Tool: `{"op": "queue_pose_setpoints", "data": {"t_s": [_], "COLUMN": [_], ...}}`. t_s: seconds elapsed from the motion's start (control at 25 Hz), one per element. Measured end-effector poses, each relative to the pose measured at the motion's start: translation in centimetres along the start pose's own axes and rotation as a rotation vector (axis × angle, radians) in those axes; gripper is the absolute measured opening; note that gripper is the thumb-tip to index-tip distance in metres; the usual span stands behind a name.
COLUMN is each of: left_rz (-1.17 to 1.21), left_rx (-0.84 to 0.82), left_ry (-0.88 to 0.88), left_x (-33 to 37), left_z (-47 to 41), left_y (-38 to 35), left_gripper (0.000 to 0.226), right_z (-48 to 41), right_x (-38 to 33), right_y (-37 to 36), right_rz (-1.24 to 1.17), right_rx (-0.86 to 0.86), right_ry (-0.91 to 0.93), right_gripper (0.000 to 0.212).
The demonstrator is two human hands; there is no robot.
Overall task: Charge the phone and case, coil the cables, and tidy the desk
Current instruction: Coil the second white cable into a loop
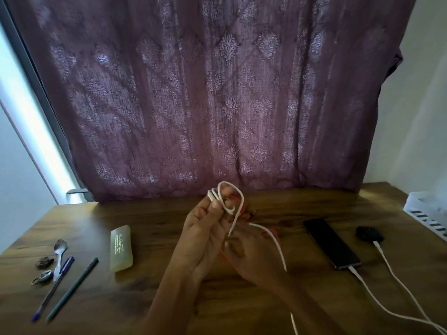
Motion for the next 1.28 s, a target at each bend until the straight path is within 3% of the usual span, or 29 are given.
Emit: {"op": "queue_pose_setpoints", "data": {"t_s": [0.12, 0.24, 0.4, 0.52, 0.72, 0.88, 1.08, 1.28], "left_rz": [-0.029, -0.135, -0.211, -0.217, -0.245, -0.194, 0.002, 0.021], "left_rx": [0.098, 0.183, 0.191, 0.155, 0.122, 0.054, 0.081, 0.144], "left_ry": [-0.081, -0.149, -0.158, -0.111, -0.016, 0.116, 0.087, 0.006], "left_x": [0.7, 1.2, 1.0, 0.6, 0.2, -0.2, 0.9, 1.4], "left_z": [-0.3, -0.4, -0.2, -0.1, 0.3, 0.8, 0.6, 0.2], "left_y": [0.5, 1.3, 1.4, 1.5, 1.9, 1.5, 1.0, 1.5], "left_gripper": [0.022, 0.029, 0.031, 0.029, 0.028, 0.024, 0.03, 0.024], "right_z": [1.2, 1.6, 1.9, 1.7, 0.3, -1.4, -1.0, 0.3], "right_x": [-1.8, -2.0, -2.3, -2.5, -3.1, -3.2, -1.8, -3.0], "right_y": [-0.5, -0.5, -0.3, 0.6, 3.8, 5.6, 3.8, 2.1], "right_rz": [-0.457, -0.572, -0.325, -0.137, 0.157, 0.111, -0.004, 0.127], "right_rx": [-0.081, -0.09, -0.086, 0.1, 0.248, 0.166, -0.068, -0.27], "right_ry": [-0.212, -0.325, -0.342, -0.264, -0.202, -0.279, -0.434, -0.371], "right_gripper": [0.019, 0.041, 0.032, 0.025, 0.044, 0.043, 0.052, 0.044]}}
Point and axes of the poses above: each hand's wrist, its own z-axis away from the middle knuckle, its own y-axis out of the back of the hand, x = y × z, the point moved 4 cm from there along -z, towards the middle knuckle, and after that the axes turned 1 degree about z, right-handed, at the moved point
